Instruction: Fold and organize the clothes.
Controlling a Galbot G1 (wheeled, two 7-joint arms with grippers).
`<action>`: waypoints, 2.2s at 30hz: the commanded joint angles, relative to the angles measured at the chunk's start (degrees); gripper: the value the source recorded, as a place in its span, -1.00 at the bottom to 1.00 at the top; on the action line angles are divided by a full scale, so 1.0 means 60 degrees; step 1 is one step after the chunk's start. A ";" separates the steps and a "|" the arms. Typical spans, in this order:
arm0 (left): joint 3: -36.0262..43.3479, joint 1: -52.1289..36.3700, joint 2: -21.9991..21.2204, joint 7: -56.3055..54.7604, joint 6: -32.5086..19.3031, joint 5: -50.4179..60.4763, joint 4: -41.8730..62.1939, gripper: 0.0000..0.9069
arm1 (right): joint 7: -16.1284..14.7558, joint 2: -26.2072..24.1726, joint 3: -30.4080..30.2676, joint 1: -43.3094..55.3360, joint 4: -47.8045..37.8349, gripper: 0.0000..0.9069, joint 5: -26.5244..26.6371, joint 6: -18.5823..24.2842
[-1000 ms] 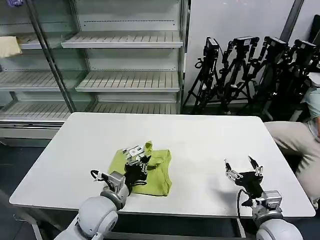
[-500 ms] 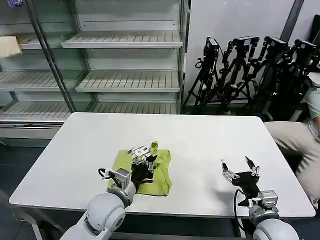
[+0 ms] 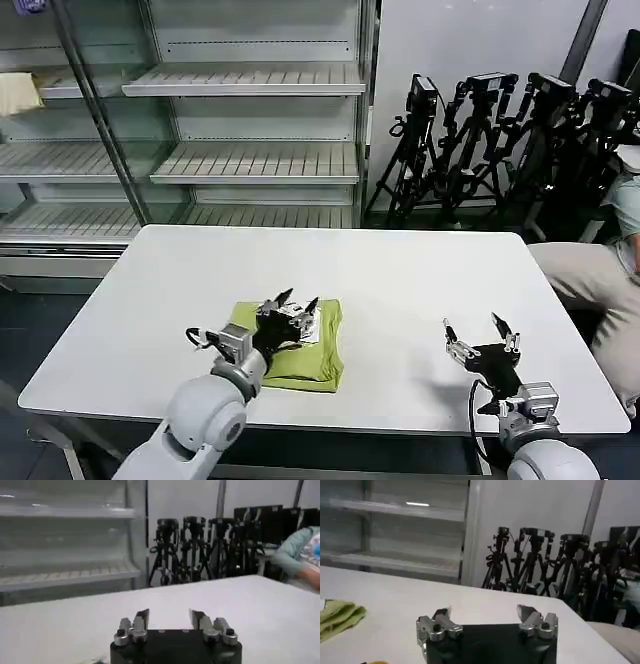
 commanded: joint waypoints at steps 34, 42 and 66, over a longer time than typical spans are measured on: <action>-0.1758 0.1635 0.0255 -0.0630 0.0109 -0.1852 0.1096 -0.96 | -0.0033 -0.0082 0.0110 -0.0291 0.0359 1.00 -0.0080 0.0004; -0.1724 0.1699 0.0229 -0.0483 0.0095 -0.1536 0.1078 -0.98 | -0.0032 0.0003 0.0149 -0.0432 0.0422 1.00 -0.0136 0.0041; -0.7310 0.2997 0.6526 0.2978 -0.0334 0.0439 0.2413 -1.00 | -0.0036 0.0265 -0.0010 -0.0435 0.0667 1.00 -0.0352 0.0212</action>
